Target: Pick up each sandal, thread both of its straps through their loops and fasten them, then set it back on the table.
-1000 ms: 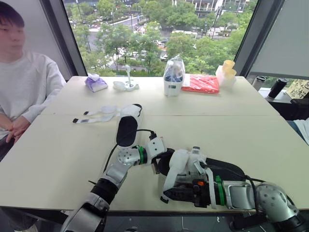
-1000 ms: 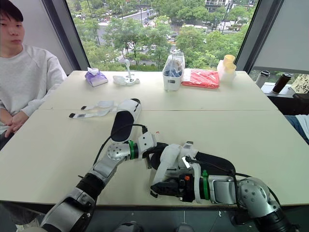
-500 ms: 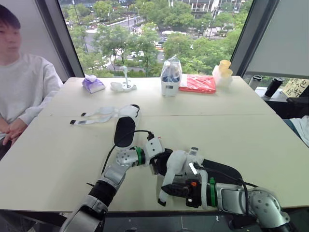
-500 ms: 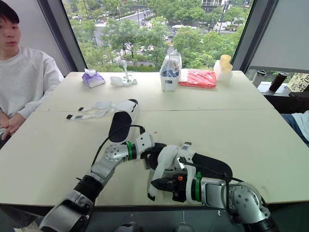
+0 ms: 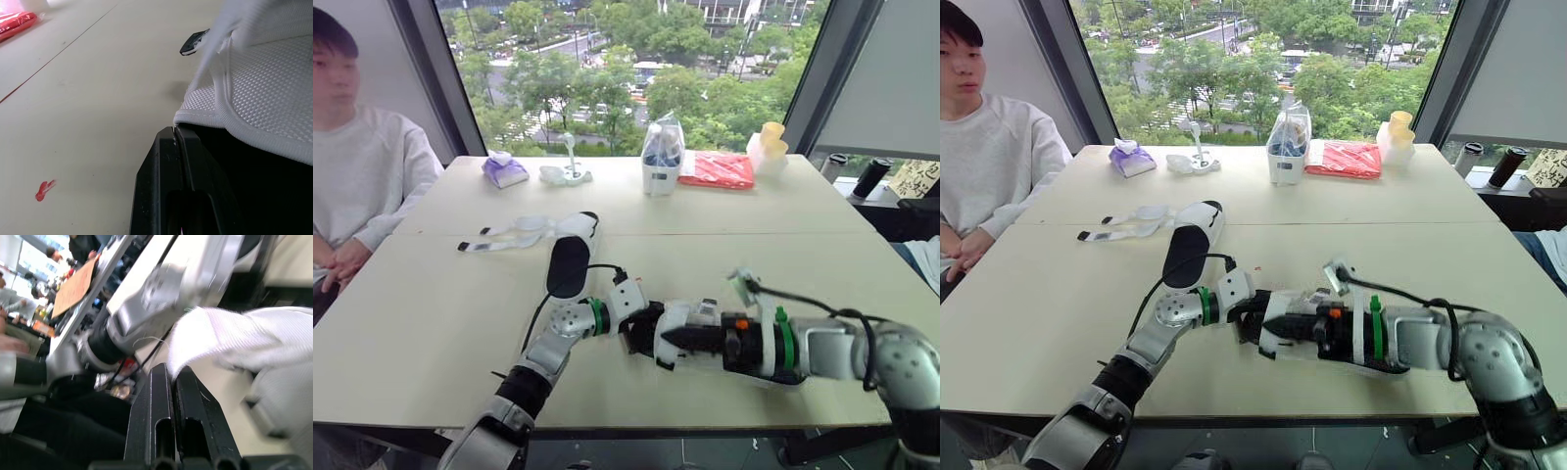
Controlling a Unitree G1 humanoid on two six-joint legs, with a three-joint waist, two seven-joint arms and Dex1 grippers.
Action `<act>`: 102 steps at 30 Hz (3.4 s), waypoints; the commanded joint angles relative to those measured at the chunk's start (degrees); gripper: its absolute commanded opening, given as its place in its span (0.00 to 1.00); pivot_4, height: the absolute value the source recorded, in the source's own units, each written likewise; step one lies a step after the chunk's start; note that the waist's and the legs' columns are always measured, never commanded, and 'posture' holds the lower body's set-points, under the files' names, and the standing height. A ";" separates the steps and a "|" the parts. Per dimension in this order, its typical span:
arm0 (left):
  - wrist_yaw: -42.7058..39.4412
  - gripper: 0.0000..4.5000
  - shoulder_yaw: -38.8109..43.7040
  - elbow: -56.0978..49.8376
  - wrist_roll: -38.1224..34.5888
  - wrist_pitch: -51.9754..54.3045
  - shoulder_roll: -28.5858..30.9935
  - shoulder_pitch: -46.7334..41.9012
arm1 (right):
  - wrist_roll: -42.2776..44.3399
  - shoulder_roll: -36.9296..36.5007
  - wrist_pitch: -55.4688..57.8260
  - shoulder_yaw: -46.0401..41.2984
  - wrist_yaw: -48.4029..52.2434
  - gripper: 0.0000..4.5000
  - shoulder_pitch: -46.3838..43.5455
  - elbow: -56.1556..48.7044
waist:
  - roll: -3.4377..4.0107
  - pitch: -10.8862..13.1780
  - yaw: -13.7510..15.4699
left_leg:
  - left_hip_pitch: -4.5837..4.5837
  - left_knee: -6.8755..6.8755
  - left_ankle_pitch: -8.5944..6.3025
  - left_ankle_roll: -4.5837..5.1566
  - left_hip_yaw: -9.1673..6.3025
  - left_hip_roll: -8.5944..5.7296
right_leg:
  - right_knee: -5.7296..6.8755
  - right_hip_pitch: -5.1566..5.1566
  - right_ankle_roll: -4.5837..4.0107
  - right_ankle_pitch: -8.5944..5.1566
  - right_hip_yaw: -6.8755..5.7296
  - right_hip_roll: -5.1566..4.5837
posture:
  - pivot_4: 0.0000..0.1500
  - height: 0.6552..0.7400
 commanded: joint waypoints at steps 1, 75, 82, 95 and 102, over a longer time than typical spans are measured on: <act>-0.34 0.00 -2.21 4.36 2.67 1.73 0.10 1.73 | -5.40 -0.24 0.76 1.68 4.83 0.02 -4.58 5.35 | 0.01 0.00 0.10 | 0.00 0.01 0.00 0.00 0.00 0.00 | 0.00 0.01 0.00 0.00 0.00 0.00 | 1.00 1.00; 2.55 0.00 -1.45 0.01 2.24 5.22 0.48 6.35 | -52.71 -2.43 -6.66 21.03 57.78 0.02 -21.57 16.91 | 0.10 -0.04 -0.14 | -0.04 -0.06 -0.02 -0.03 0.02 -0.03 | 0.04 -0.17 0.04 0.02 -0.01 -0.06 | 1.00 1.00; 3.50 0.00 -0.99 -0.45 2.09 5.59 0.68 7.03 | -53.06 -0.14 -7.59 14.37 49.17 0.43 -16.36 13.86 | 0.10 -0.04 -0.12 | -0.04 -0.06 -0.02 -0.03 0.01 -0.04 | 0.04 -0.17 0.05 0.02 -0.01 -0.05 | 1.00 1.00; 2.81 0.00 -0.88 -0.78 1.74 6.37 1.75 7.07 | -32.52 11.96 13.87 -10.38 23.94 0.66 0.58 -11.12 | 0.14 -0.07 -0.21 | -0.04 -0.09 -0.02 -0.02 0.00 0.00 | 0.06 -0.18 0.03 0.02 0.02 -0.04 | 1.00 1.00; 2.35 0.00 -1.09 0.52 1.73 6.03 1.32 6.44 | -34.19 14.89 12.03 -6.77 14.66 0.66 6.16 -15.49 | 0.16 -0.08 -0.21 | -0.03 -0.09 -0.02 -0.02 0.02 0.00 | 0.06 -0.18 0.02 0.01 0.03 -0.03 | 1.00 1.00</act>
